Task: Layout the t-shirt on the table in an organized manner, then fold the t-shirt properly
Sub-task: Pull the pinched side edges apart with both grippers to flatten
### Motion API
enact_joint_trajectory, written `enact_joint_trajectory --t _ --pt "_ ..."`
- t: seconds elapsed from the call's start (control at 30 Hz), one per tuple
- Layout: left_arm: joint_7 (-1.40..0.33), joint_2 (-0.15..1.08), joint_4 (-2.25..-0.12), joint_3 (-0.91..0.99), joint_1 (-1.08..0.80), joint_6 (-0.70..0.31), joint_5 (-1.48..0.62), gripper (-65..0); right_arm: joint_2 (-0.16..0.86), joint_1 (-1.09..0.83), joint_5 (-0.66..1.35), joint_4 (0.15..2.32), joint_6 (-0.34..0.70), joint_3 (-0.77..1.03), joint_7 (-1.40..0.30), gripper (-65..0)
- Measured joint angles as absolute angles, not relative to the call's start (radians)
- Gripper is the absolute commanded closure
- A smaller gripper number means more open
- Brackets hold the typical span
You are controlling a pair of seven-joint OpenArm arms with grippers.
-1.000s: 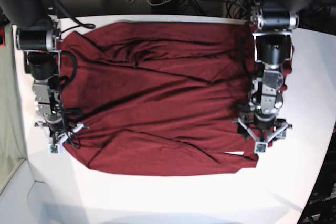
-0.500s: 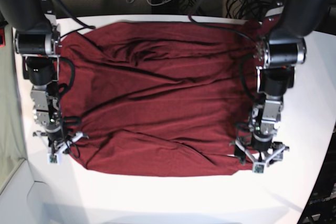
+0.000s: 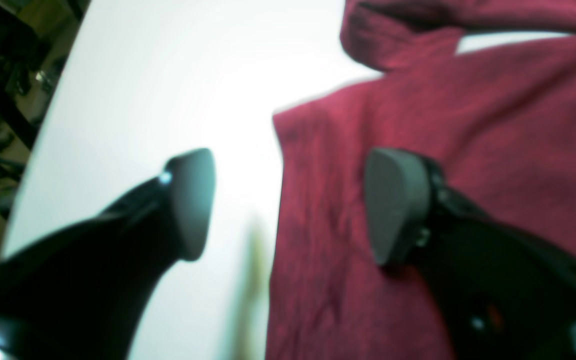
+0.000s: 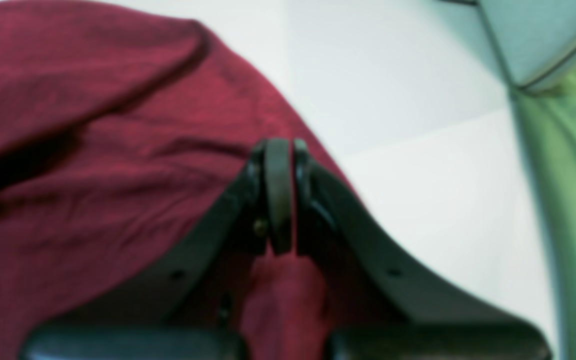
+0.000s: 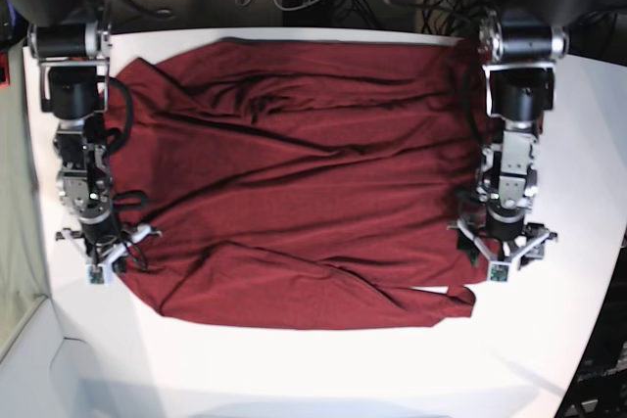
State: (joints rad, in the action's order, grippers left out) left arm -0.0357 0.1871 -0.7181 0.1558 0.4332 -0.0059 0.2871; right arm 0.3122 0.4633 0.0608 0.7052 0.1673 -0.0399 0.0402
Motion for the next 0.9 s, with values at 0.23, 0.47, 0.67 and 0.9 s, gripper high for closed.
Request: enact_joint_trajectory --t 0.23,0.47,0.67,0.9 --pt "-0.117 0.146 -1.027 0.177 0.29 -0.007 0.286 -1.5 0.3 0.417 0.063 0.708 0.166 0.068 0.038 0.0" --pt "-0.126 0.071 -1.061 0.293 0.244 -0.009 0.287 -0.1 0.28 0.426 0.06 0.709 0.163 0.071 0.049 0.0" --pt "-0.123 0.069 -0.926 0.308 0.273 -0.008 0.287 -0.3 0.288 0.421 0.06 0.709 0.163 0.072 0.047 0.0" --pt "-0.067 0.085 -0.648 0.311 0.437 -0.002 0.288 -0.3 0.283 0.422 0.06 0.707 0.163 0.064 0.043 0.0"
